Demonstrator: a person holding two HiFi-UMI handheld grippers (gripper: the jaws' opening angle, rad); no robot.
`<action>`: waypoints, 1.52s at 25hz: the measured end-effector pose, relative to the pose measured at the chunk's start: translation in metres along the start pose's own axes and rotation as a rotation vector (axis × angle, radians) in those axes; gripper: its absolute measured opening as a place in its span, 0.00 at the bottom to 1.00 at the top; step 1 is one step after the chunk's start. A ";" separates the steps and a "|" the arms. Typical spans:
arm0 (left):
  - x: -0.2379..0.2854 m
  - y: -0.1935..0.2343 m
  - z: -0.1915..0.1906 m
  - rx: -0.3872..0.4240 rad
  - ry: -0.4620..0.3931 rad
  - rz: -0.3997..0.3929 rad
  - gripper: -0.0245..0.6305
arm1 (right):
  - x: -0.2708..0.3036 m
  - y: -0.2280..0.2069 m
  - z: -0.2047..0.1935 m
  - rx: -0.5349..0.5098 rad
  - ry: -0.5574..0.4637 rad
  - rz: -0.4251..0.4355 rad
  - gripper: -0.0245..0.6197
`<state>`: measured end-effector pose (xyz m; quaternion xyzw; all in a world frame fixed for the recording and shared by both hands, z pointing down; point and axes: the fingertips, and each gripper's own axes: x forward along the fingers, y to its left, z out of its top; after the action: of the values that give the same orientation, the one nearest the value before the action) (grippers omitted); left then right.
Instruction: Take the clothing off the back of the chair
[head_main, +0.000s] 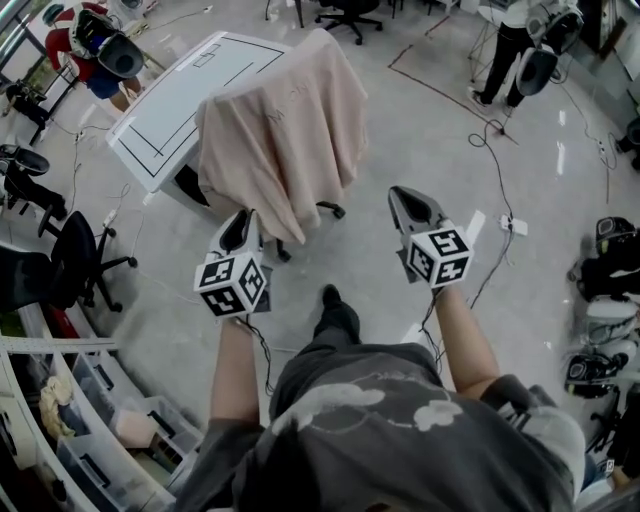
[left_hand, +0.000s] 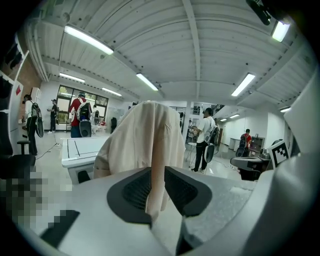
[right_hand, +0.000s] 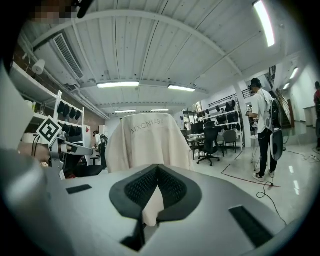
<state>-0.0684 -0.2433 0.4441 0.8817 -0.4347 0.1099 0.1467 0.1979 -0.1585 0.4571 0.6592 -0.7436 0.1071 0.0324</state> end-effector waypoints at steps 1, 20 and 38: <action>0.008 0.001 0.002 -0.003 0.002 -0.003 0.15 | 0.007 -0.005 0.002 -0.004 0.002 -0.003 0.03; 0.110 0.038 0.054 0.075 -0.069 0.105 0.74 | 0.141 -0.046 0.061 -0.046 0.016 0.019 0.03; 0.143 0.050 0.088 0.181 -0.029 -0.020 0.79 | 0.184 -0.060 0.089 -0.041 -0.054 -0.024 0.03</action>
<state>-0.0170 -0.4082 0.4157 0.8972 -0.4161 0.1344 0.0614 0.2418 -0.3624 0.4123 0.6698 -0.7383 0.0738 0.0271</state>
